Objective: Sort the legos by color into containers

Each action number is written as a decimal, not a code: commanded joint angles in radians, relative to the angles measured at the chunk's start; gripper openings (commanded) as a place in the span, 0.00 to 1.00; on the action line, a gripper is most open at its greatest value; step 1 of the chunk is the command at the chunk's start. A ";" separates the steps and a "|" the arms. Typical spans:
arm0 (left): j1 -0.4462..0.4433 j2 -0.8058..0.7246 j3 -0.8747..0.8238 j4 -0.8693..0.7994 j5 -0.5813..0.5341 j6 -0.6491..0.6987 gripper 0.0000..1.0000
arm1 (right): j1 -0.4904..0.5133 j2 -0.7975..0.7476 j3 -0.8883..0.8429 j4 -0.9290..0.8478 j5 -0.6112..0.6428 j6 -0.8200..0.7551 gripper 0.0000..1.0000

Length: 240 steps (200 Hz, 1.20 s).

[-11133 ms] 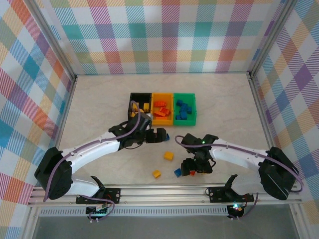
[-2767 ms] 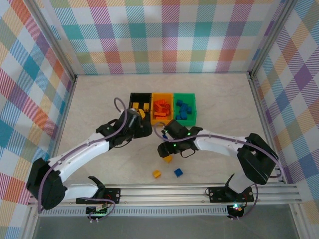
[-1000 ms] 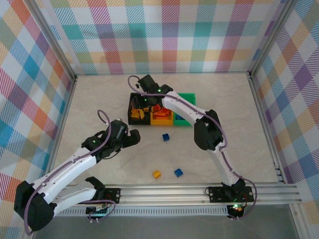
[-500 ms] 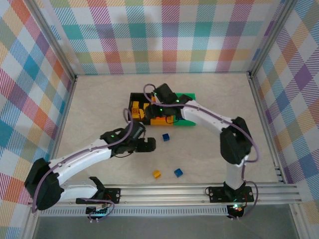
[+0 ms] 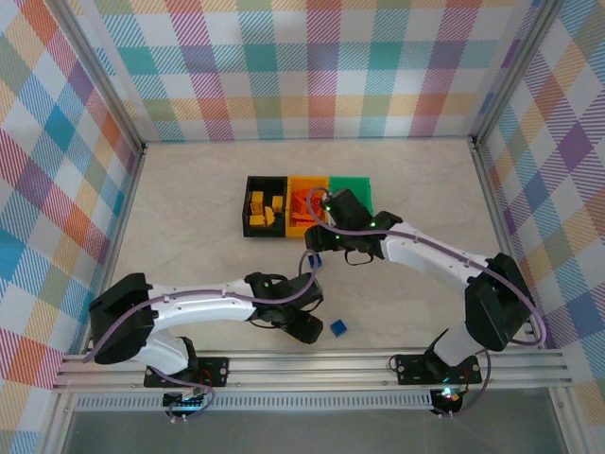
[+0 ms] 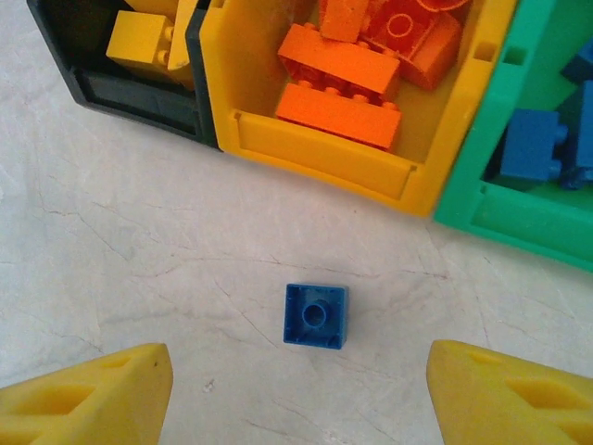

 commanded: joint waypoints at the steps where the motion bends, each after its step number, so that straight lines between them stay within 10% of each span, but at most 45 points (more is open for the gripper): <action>1: -0.036 0.043 0.007 -0.030 -0.042 0.031 0.76 | -0.015 -0.047 -0.023 0.037 0.011 0.017 0.73; 149: -0.051 0.075 0.035 -0.064 -0.207 0.037 0.30 | -0.077 -0.125 -0.065 0.029 0.008 0.017 0.74; 240: 0.546 0.001 0.247 0.112 -0.282 0.010 0.29 | -0.087 -0.147 -0.086 0.016 -0.002 0.033 0.75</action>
